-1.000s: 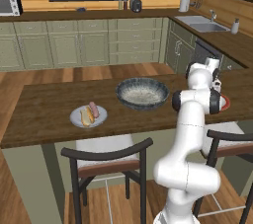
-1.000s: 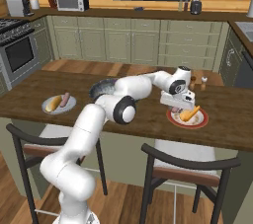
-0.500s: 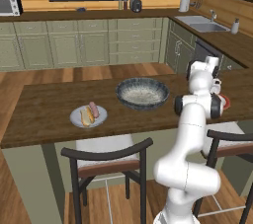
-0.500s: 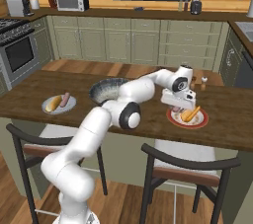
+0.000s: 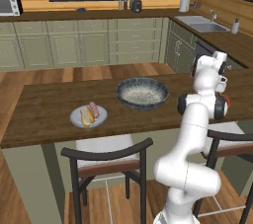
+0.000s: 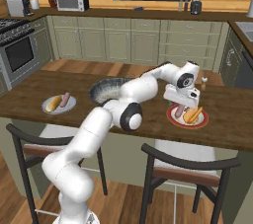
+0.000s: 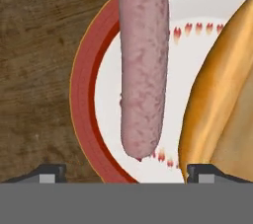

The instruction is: Place one bun and one sausage from the bowl on each plate.

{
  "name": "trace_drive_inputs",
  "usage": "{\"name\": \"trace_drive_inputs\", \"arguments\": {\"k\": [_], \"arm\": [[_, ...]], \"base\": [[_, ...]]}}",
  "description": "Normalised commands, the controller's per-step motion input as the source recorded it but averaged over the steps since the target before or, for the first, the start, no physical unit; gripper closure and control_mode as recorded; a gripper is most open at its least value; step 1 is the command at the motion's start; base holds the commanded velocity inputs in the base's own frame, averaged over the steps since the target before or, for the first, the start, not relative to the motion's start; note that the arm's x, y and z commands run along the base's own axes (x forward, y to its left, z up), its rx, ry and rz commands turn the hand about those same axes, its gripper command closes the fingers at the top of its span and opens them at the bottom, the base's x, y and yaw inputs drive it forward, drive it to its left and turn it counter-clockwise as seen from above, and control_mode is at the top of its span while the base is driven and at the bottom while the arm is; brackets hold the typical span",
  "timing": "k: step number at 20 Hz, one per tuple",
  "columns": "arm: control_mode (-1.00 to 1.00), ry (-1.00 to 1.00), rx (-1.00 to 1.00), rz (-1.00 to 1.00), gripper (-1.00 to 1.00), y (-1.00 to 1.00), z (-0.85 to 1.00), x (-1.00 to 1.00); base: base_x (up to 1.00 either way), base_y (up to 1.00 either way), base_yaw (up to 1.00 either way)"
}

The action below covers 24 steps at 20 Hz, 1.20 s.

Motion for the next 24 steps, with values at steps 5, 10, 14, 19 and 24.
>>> {"name": "trace_drive_inputs", "arguments": {"k": [5,10,14,19,24], "arm": [[-1.00,-0.14,0.00,0.00,-1.00,0.92,0.00,-1.00],[-1.00,-0.30,-0.13,-0.01,-1.00,1.00,0.71,-0.91],[-1.00,-0.28,-0.22,0.05,-1.00,1.00,0.93,-0.65],[-1.00,-0.19,-0.22,0.17,-1.00,1.00,0.79,-0.56],[-1.00,-0.03,-0.23,0.18,-1.00,1.00,0.05,-0.31]], "base": [[0.00,0.00,0.00],[0.00,0.00,0.00],[0.00,0.00,0.00],[0.00,0.00,0.00],[0.00,0.00,0.00]]}}
